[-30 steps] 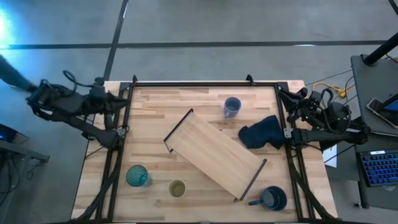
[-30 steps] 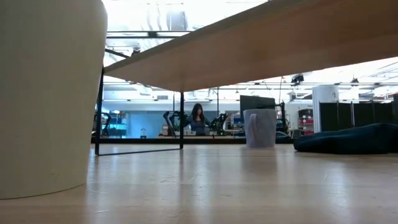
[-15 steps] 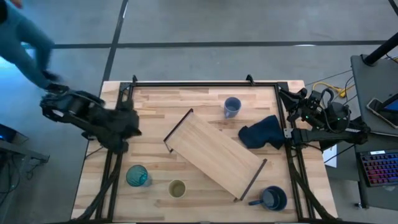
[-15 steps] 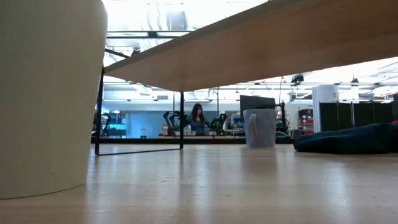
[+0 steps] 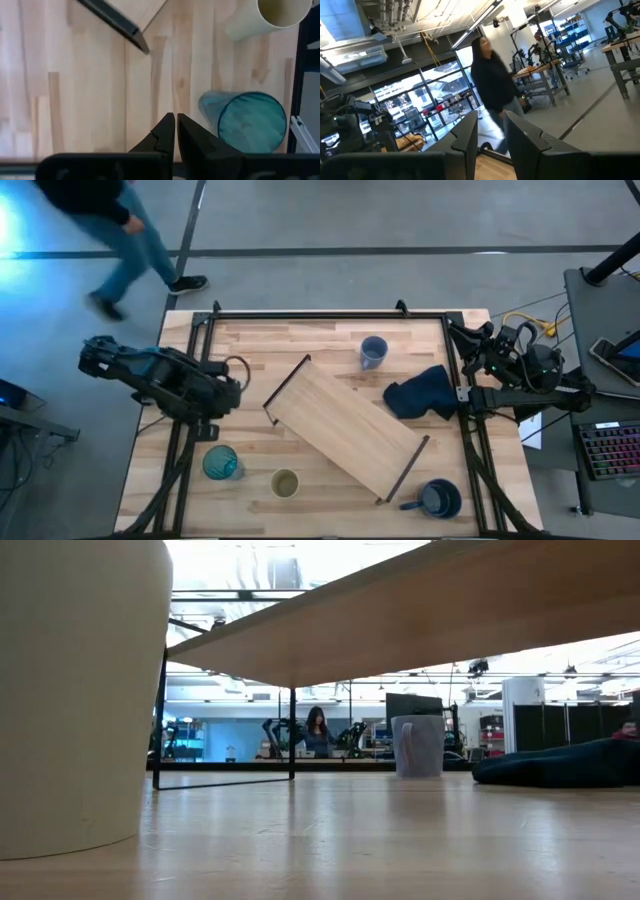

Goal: Stack small to large cups/mugs on shelf
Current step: Put the blue transparent cup on the shelf

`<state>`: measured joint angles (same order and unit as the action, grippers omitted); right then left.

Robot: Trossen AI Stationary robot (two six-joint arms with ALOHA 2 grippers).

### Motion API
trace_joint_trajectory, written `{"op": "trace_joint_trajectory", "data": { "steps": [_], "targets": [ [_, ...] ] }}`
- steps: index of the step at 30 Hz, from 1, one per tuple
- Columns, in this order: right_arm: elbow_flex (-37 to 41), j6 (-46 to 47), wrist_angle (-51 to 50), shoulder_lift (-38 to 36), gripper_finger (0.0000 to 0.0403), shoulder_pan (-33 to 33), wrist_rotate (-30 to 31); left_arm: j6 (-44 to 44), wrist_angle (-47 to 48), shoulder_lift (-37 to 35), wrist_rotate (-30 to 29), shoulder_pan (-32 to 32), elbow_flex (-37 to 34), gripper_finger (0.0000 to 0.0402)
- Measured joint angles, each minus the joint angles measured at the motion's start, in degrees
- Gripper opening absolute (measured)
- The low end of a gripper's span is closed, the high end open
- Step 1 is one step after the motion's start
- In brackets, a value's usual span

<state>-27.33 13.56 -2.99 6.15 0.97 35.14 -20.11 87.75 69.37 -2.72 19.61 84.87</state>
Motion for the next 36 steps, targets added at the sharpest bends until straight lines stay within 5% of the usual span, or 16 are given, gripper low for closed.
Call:
{"op": "trace_joint_trajectory", "data": {
  "steps": [6, 17, 28, 36],
  "targets": [
    [0.0, 1.2, -0.3, 0.0, 0.0089, 0.0, 0.0, 1.9, -7.1, -5.9, 1.0, 0.4, -4.5, 0.0005],
    [0.1, 8.0, -6.2, 0.0, 0.0089, 0.0, -0.1, -15.4, -7.6, -21.3, -2.0, 0.4, -15.2, 0.0015],
    [0.1, 12.0, -6.3, 0.7, 0.0089, 0.0, -0.6, -16.8, -10.8, -18.5, 4.7, 0.7, -20.3, 0.0137],
    [0.1, 13.1, -5.5, 4.9, 0.0089, 0.0, -2.9, -16.7, -9.1, -14.1, 2.8, 6.1, -20.2, 0.0147]
  ]
}}
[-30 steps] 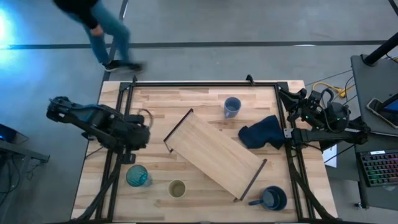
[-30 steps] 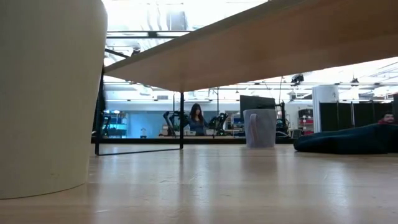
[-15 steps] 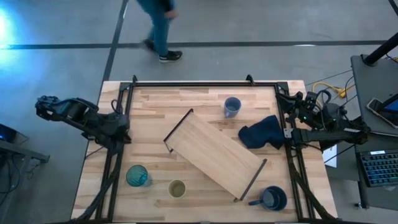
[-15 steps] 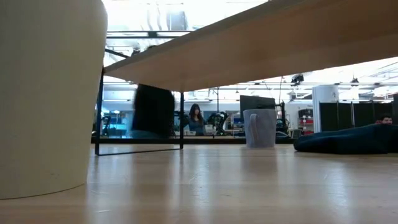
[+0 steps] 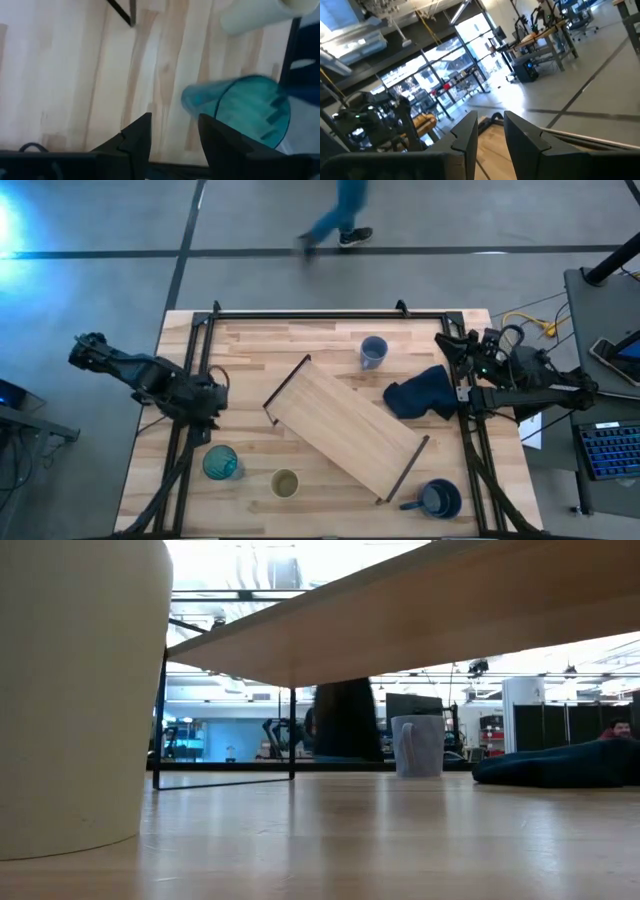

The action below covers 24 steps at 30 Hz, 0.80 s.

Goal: Stack small to large cups/mugs on shelf
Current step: Put the blue transparent cup on the shelf

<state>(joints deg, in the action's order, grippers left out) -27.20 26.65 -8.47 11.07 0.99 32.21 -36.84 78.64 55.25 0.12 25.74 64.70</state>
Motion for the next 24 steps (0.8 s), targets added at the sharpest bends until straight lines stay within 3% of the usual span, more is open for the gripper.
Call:
{"op": "trace_joint_trajectory", "data": {
  "steps": [15, 24],
  "targets": [
    [-0.5, 0.0, 0.3, 7.4, 0.0089, 0.0, -1.1, -18.1, -4.1, 6.6, -4.9, 17.3, 0.6, 0.0148],
    [-0.5, 0.0, 0.5, 7.5, 0.0089, 0.0, -1.1, -22.9, -3.2, 11.5, -8.7, 19.7, 0.5, 0.0148]
  ]
}}
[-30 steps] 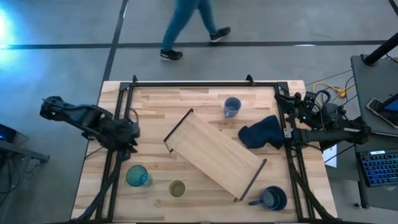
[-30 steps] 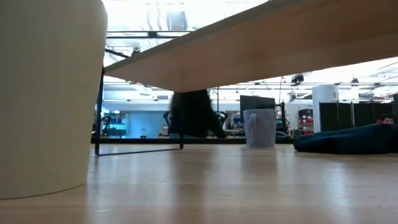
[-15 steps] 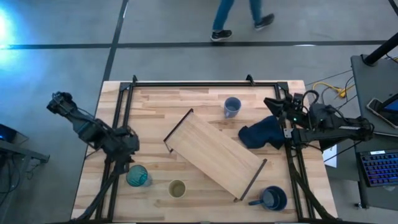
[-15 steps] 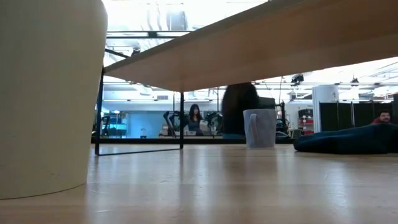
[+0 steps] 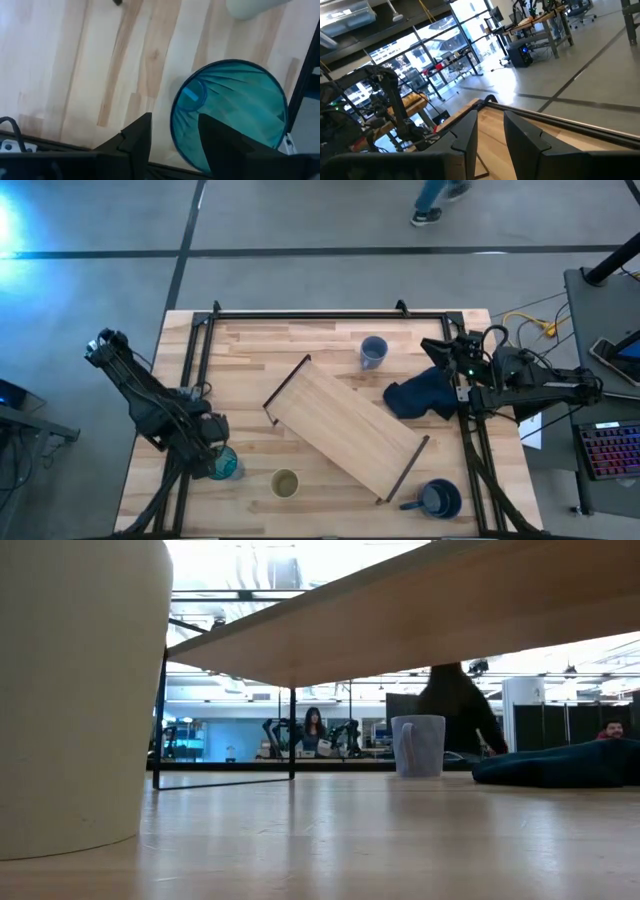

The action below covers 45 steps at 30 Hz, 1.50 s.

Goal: Stack small to large cups/mugs on shelf
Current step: Put the blue transparent cup on the shelf

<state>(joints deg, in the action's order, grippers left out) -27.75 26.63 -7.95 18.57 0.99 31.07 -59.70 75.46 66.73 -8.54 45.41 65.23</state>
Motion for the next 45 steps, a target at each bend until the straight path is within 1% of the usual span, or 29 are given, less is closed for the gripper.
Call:
{"op": "trace_joint_trajectory", "data": {
  "steps": [4, 15, 17, 19, 26, 28, 31, 34, 38, 42, 45],
  "targets": [
    [0.0, 0.0, 0.0, 0.0, 0.0089, 0.0, 0.0, 0.0, 0.0, 1.1, 0.0, 0.0, -0.1, 0.0148],
    [0.0, 0.0, 0.1, 0.0, 0.0089, 0.0, 0.0, 0.1, -0.1, 2.8, 1.4, 0.0, -3.5, 0.0145],
    [0.0, 0.0, 0.1, 0.0, 0.0089, 0.0, 0.0, 0.1, -0.1, 2.7, 1.4, 0.0, -3.5, 0.0133],
    [0.0, 0.0, 0.1, 0.0, 0.0089, 0.0, 0.0, 0.4, -0.1, 2.6, 1.4, 0.0, -3.5, 0.0113],
    [0.0, 0.0, 0.1, 0.0, 0.0089, 0.0, 0.0, 0.5, -1.7, 2.4, 1.4, 0.0, -4.8, 0.0016],
    [0.0, 0.0, 0.1, 0.0, 0.0089, 0.0, 0.0, 0.5, -2.2, 2.0, 1.8, 0.0, -5.1, 0.0006],
    [0.0, 0.9, 0.1, 0.0, 0.0089, 0.0, 0.0, 0.5, -1.9, 1.6, 2.1, -0.4, -5.1, 0.0005],
    [0.0, 3.5, 0.1, 0.0, 0.0089, 0.0, 0.0, 0.5, -0.3, 0.4, 2.2, -1.5, -2.4, 0.0002],
    [0.0, 5.7, 0.1, 0.0, 0.0089, 0.0, 0.0, 1.5, 4.4, -2.0, 1.5, -5.7, 5.4, 0.0001],
    [0.0, 9.8, 0.0, 0.0, 0.0089, 0.0, -0.1, 6.5, 6.0, -2.6, -0.1, -13.8, 14.8, 0.0],
    [0.0, 10.5, 0.0, 0.2, 0.0089, 0.0, -2.7, 14.2, 7.1, -0.2, -0.5, -21.2, 21.6, 0.0]
  ]
}}
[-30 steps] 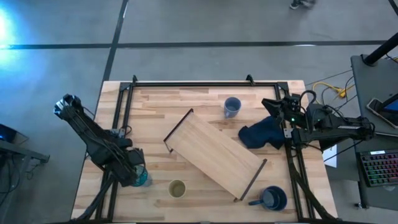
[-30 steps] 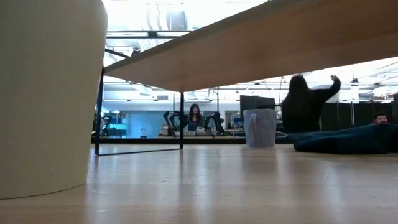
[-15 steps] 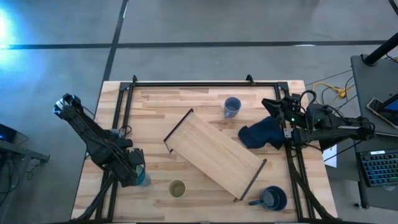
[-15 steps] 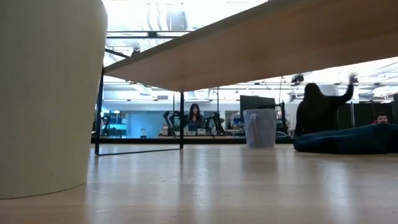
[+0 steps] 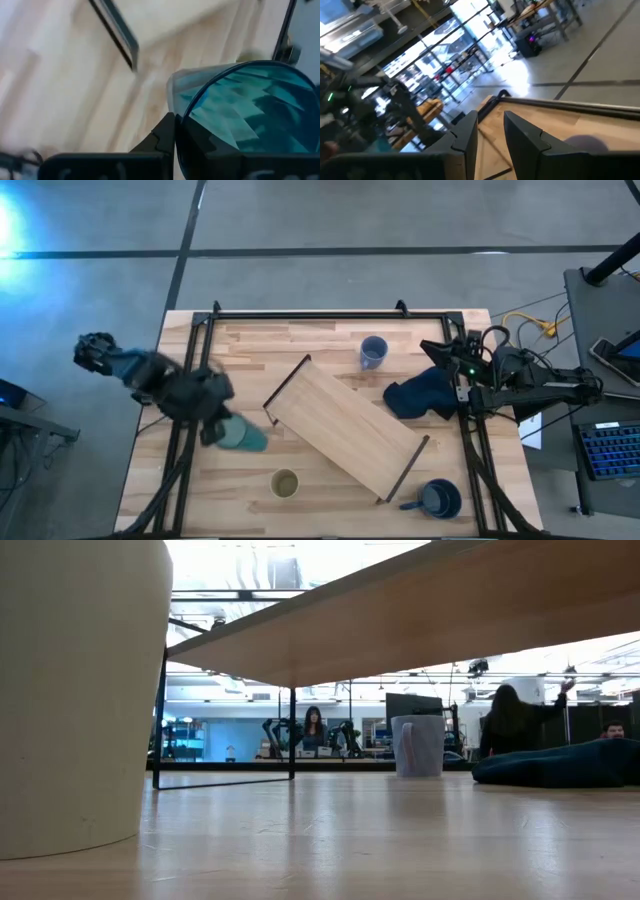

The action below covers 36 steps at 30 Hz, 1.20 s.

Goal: Stack small to large cups/mugs on shelf
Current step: Put the blue transparent cup on the shelf

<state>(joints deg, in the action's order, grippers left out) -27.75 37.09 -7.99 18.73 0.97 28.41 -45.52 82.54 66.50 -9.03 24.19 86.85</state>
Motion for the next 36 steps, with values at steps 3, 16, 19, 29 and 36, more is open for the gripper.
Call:
{"op": "trace_joint_trajectory", "data": {
  "steps": [3, 16, 19, 29, 36],
  "targets": [
    [-0.1, 2.1, -0.1, 1.1, 0.0089, 0.0, -3.2, 7.6, 2.5, 5.0, 0.6, -7.4, 7.0, 0.0],
    [-6.0, -7.0, 18.1, 13.8, 0.0089, 0.0, -10.4, 33.7, 5.1, 23.2, 6.4, -23.0, 29.8, 0.0],
    [-8.8, -8.4, 18.1, 16.7, 0.0089, 0.2, -8.1, 35.3, 5.6, 24.8, 8.0, -24.3, 31.4, 0.0],
    [-18.0, -4.3, 11.3, 29.5, 0.0085, 0.1, -13.9, 40.0, 5.4, 30.1, 10.6, -26.3, 33.7, 0.0],
    [-28.0, -3.4, -3.5, 40.2, 0.0015, 0.3, -17.3, 41.4, 5.5, 30.8, 12.5, -27.5, 34.0, 0.0]
  ]
}}
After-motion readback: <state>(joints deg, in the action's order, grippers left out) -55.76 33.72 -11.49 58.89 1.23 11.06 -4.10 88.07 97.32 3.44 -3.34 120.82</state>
